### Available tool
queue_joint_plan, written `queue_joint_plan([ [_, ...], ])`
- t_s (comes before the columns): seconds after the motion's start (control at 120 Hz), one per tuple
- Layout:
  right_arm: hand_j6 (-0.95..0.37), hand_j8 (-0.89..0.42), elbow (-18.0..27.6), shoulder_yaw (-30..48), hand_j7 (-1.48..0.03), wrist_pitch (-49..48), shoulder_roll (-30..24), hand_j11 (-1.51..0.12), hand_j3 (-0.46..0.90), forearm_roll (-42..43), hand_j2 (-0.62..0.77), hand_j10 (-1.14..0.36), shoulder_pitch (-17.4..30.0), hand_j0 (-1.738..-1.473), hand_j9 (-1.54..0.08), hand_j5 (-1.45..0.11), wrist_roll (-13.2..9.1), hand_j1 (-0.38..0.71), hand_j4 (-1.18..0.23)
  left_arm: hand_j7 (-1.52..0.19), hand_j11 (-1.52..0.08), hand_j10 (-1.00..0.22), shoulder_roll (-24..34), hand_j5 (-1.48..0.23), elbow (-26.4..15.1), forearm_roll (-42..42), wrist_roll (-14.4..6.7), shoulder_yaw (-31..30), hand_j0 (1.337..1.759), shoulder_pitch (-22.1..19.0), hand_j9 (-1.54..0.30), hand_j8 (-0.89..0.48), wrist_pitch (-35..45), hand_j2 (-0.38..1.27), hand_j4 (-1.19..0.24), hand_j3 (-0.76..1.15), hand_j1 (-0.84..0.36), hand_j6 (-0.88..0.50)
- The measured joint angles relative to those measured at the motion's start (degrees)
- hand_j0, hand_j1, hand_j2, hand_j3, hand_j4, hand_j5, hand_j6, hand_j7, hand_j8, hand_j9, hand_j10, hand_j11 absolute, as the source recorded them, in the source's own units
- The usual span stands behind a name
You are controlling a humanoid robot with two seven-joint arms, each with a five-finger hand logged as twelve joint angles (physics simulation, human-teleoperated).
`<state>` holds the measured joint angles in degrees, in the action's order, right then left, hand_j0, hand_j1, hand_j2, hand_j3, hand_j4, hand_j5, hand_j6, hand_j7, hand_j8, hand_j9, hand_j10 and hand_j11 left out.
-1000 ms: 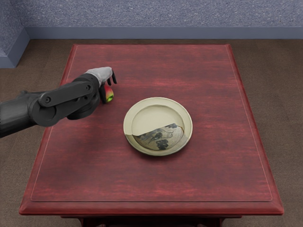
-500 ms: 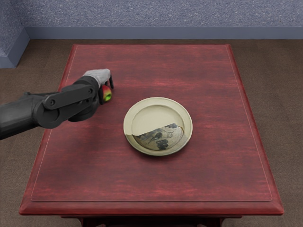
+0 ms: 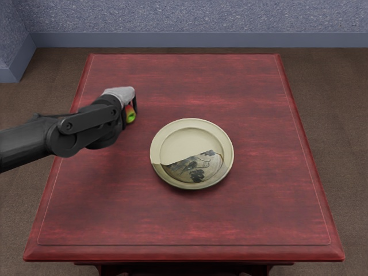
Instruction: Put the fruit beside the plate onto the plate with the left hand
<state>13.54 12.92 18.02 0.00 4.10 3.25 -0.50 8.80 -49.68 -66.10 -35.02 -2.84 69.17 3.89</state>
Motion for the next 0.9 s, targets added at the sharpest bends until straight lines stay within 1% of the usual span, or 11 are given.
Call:
queue_joint_plan([
  [0.058,0.0,0.0,0.0,0.0,0.0,0.0,0.0,0.0,0.0,-0.01,0.0,0.0,0.0,-1.658,0.0,0.0,0.0,-0.35,0.0,-1.04,-1.07,-0.44,0.0,-1.01,0.08,0.37,-0.04,-0.03,1.644,0.2,-1.05,-0.31,-0.25,0.4,-0.65,-0.03,-0.29,-0.33],
  [0.1,0.0,0.0,0.0,0.0,0.0,0.0,0.0,0.0,0.0,0.0,0.0,0.0,0.0,-1.658,0.0,0.0,0.01,-0.35,0.0,-1.07,-1.08,-0.47,0.0,-1.04,-0.03,0.97,-0.04,-0.06,1.644,1.4,-1.07,-0.31,-0.36,0.32,-0.67,-0.02,-0.22,-0.36],
  [0.158,0.0,0.0,0.0,0.0,0.0,0.0,0.0,0.0,0.0,0.0,0.0,0.0,0.0,-1.658,0.0,0.0,0.01,-0.35,0.0,-1.1,-1.1,-0.55,0.08,-1.07,-0.15,2.01,-0.01,-0.05,1.646,3.01,-1.09,-0.37,-0.4,0.39,-0.72,-0.02,-0.2,-0.39],
  [0.217,0.0,0.0,-0.01,0.0,0.0,0.0,0.0,0.0,0.0,0.01,0.0,0.0,0.0,-1.658,0.0,0.0,0.01,-0.35,0.0,-1.12,-1.12,-0.61,0.03,-1.1,-0.46,2.87,0.02,-0.07,1.648,4.36,-1.11,-0.37,-0.72,0.48,-0.73,-0.01,-0.23,-0.39],
  [0.433,0.0,0.0,-0.01,0.02,0.0,0.0,0.0,0.0,0.0,0.0,0.0,0.0,0.0,-1.658,0.0,0.0,0.01,-0.35,0.0,-1.17,-1.14,-0.59,0.69,-1.23,-3.5,6.06,0.0,0.08,1.652,6.33,-1.15,-0.33,-1.57,0.68,-0.66,0.0,-0.31,-0.3],
  [0.458,0.0,0.0,-0.01,0.02,0.0,0.0,0.0,0.0,0.0,-0.01,0.0,0.0,0.0,-1.658,0.0,0.0,0.01,-0.35,0.0,-1.17,-1.14,-0.59,0.82,-1.24,-3.94,6.49,0.0,0.09,1.652,6.94,-1.15,-0.34,-1.59,0.52,-0.67,0.0,-0.26,-0.31],
  [0.575,0.0,0.0,-0.01,0.04,0.0,0.0,0.0,0.0,0.0,-0.03,0.0,0.0,0.0,-1.658,0.0,0.0,0.03,-0.35,0.0,-1.19,-1.15,-0.64,2.82,-1.24,-7.26,8.64,0.04,0.48,1.652,8.54,-1.16,-0.33,-1.52,0.56,-0.7,0.0,-0.27,-0.33],
  [0.65,0.0,0.0,-0.02,0.05,0.0,0.0,0.0,0.0,0.0,-0.03,0.0,0.0,0.0,-1.658,0.0,0.0,0.02,-0.35,0.0,-1.21,-1.16,-0.64,4.46,-1.25,-10.72,10.11,0.05,1.41,1.652,9.2,-1.16,-0.33,-1.51,0.54,-0.71,0.0,-0.26,-0.34],
  [0.692,0.0,0.0,-0.03,0.05,0.0,0.0,0.0,0.0,0.0,-0.03,0.0,0.0,0.0,-1.658,0.0,0.0,0.02,-0.35,0.0,-1.21,-1.16,-0.67,5.42,-1.24,-12.49,10.7,0.07,2.09,1.652,9.4,-1.16,-0.33,-1.48,0.59,-0.72,0.0,-0.27,-0.34],
  [0.85,0.0,0.0,-0.05,0.07,0.0,0.0,0.0,0.0,0.0,-0.04,0.0,0.0,0.0,-1.658,0.0,0.0,0.02,-0.35,0.0,-1.23,-1.17,-0.62,6.66,-1.27,-18.65,11.73,0.06,3.99,1.652,9.81,-1.15,-0.3,-1.59,0.71,-0.69,0.0,-0.35,-0.28],
  [0.9,0.0,0.0,-0.07,0.07,0.0,0.0,0.0,0.0,0.0,-0.04,0.0,0.0,0.0,-1.658,0.0,0.0,0.02,-0.35,0.0,-1.22,-1.17,-0.63,6.67,-1.27,-20.28,11.74,0.06,4.63,1.652,9.92,-1.15,-0.33,-1.56,0.73,-0.7,0.0,-0.36,-0.29],
])
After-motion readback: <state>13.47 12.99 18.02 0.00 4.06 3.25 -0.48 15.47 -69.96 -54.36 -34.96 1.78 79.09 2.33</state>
